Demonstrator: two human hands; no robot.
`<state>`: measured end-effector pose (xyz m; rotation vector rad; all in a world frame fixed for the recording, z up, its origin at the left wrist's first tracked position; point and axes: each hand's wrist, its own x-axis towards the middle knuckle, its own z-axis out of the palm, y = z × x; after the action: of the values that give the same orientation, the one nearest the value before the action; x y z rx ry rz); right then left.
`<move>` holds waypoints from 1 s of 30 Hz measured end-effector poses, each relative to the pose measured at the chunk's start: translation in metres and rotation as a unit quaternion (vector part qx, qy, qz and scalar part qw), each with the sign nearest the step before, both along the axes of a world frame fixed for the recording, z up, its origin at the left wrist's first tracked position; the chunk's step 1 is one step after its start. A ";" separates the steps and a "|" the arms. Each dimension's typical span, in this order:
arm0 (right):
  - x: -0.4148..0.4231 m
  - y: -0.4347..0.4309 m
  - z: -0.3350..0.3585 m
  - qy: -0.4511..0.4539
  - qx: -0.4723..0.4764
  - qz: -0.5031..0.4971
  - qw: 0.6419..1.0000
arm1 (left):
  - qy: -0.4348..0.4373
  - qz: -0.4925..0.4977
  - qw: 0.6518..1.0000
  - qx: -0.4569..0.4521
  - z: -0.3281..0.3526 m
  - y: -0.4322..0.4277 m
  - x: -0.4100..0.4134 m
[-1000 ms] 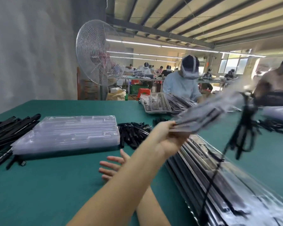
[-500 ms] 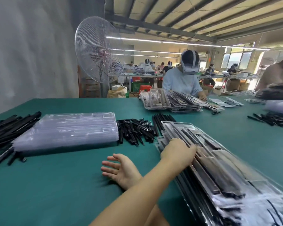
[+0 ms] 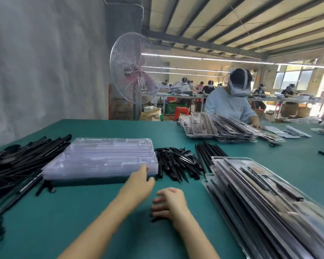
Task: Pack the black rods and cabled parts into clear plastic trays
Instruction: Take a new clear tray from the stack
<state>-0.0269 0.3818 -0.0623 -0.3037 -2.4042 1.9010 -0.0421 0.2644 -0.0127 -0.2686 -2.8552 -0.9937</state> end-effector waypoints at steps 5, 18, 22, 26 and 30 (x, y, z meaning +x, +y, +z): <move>-0.031 -0.004 -0.002 0.129 0.294 -0.065 0.945 | 0.150 0.044 0.959 -0.236 -0.023 -0.105 -0.042; -0.111 -0.019 -0.009 0.194 -0.057 -0.119 0.972 | 0.156 -0.045 0.982 -0.093 -0.016 -0.076 -0.111; -0.117 -0.010 -0.012 0.171 -0.121 -0.087 0.974 | 0.057 -0.071 0.994 -0.064 -0.004 -0.079 -0.119; -0.120 -0.008 -0.014 0.165 -0.143 -0.077 0.973 | -0.007 -0.060 0.995 -0.076 0.009 -0.074 -0.122; -0.121 -0.008 -0.015 0.174 -0.144 -0.083 0.971 | -0.019 -0.060 0.993 -0.102 0.016 -0.071 -0.125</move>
<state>-0.1480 0.3736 -0.0770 -0.1604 -1.8284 2.0249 -0.1672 0.1937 0.0033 -0.4482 -3.0084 -0.7324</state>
